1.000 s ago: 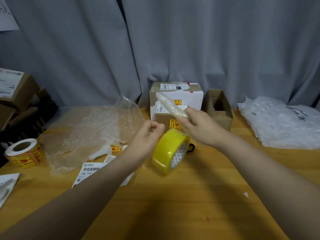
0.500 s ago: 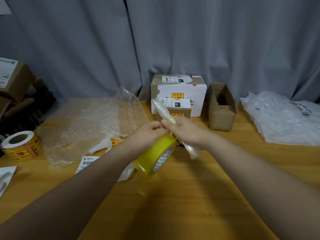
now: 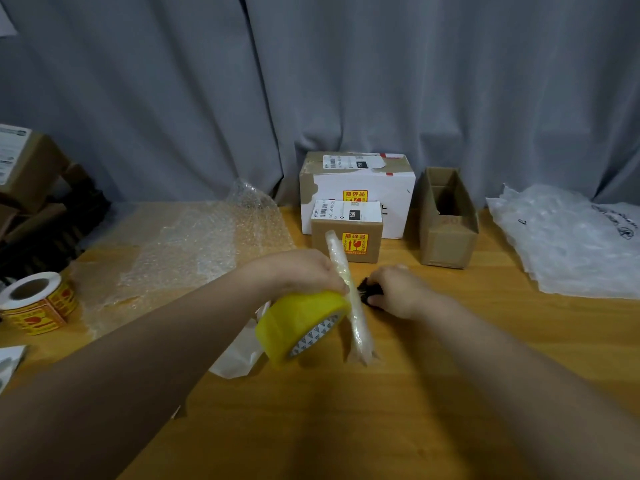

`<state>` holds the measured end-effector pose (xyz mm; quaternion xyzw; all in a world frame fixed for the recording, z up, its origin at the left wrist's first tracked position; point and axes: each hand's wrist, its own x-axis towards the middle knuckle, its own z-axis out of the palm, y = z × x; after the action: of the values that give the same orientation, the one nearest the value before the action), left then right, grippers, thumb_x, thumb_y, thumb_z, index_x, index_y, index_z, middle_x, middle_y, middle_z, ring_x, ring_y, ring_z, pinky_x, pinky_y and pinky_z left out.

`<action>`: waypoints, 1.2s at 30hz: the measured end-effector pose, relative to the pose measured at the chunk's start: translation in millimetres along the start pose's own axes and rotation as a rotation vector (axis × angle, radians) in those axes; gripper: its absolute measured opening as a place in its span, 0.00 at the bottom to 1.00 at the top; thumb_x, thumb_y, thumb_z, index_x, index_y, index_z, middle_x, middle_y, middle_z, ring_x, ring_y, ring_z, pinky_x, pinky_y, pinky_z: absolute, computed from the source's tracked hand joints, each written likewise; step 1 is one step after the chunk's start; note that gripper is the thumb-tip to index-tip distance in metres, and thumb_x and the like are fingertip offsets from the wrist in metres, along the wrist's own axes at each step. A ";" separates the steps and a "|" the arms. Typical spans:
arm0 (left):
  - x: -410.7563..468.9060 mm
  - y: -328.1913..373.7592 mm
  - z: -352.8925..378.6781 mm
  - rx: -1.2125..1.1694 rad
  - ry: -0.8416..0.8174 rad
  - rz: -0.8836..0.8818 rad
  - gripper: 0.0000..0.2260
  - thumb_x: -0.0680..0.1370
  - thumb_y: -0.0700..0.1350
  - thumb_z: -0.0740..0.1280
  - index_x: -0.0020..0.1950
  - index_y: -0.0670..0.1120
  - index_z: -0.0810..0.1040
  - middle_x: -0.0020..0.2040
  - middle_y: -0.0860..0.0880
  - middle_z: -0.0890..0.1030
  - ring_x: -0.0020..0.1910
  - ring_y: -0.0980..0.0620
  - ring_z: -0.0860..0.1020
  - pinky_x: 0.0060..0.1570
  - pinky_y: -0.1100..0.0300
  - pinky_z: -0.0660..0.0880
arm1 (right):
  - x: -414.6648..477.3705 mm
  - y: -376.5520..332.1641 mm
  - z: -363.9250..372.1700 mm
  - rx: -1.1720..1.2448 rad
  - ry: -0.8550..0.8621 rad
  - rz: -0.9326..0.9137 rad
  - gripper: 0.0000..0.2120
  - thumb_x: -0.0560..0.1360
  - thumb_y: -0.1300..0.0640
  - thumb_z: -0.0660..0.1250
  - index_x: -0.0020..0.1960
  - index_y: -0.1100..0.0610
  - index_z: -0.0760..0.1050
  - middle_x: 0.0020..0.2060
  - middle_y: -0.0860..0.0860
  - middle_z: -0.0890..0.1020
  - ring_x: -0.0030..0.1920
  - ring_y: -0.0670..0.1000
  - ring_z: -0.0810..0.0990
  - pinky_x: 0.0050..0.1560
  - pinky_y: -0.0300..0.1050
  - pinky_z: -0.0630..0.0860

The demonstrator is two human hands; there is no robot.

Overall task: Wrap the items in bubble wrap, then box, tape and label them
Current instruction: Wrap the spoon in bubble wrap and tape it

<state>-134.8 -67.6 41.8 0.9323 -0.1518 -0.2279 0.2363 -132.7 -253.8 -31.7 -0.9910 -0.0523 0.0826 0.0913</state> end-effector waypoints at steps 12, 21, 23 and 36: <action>0.6 3.5 -4.7 0.009 0.167 0.210 0.10 0.73 0.51 0.71 0.50 0.46 0.80 0.47 0.50 0.79 0.46 0.53 0.76 0.43 0.62 0.71 | -47.2 20.5 3.1 1.157 -0.140 0.387 0.06 0.75 0.58 0.69 0.47 0.61 0.76 0.29 0.52 0.80 0.22 0.43 0.69 0.20 0.35 0.65; -13.7 3.3 4.4 -0.037 0.108 0.270 0.09 0.74 0.49 0.71 0.52 0.47 0.81 0.47 0.54 0.77 0.46 0.59 0.74 0.41 0.72 0.69 | -53.7 -13.6 1.8 1.437 0.159 0.090 0.34 0.58 0.38 0.75 0.54 0.60 0.77 0.48 0.55 0.84 0.52 0.54 0.82 0.57 0.51 0.76; -17.3 7.1 6.2 -0.044 0.122 0.315 0.09 0.74 0.46 0.71 0.53 0.45 0.81 0.46 0.56 0.75 0.44 0.61 0.73 0.40 0.76 0.67 | -46.5 -29.3 -5.3 1.420 0.119 0.014 0.36 0.56 0.39 0.78 0.54 0.62 0.77 0.44 0.54 0.83 0.47 0.52 0.81 0.47 0.46 0.76; -17.4 -18.1 11.6 -0.299 0.168 0.249 0.15 0.76 0.56 0.66 0.62 0.54 0.74 0.56 0.54 0.78 0.55 0.54 0.77 0.56 0.57 0.74 | -24.7 -42.2 -31.1 1.318 0.325 0.026 0.21 0.67 0.55 0.77 0.53 0.58 0.71 0.47 0.58 0.79 0.51 0.58 0.81 0.53 0.57 0.79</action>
<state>-152.2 -49.9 29.6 0.8767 -0.2100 -0.1384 0.4100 -155.4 -220.9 10.3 -0.7287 0.0351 -0.0516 0.6820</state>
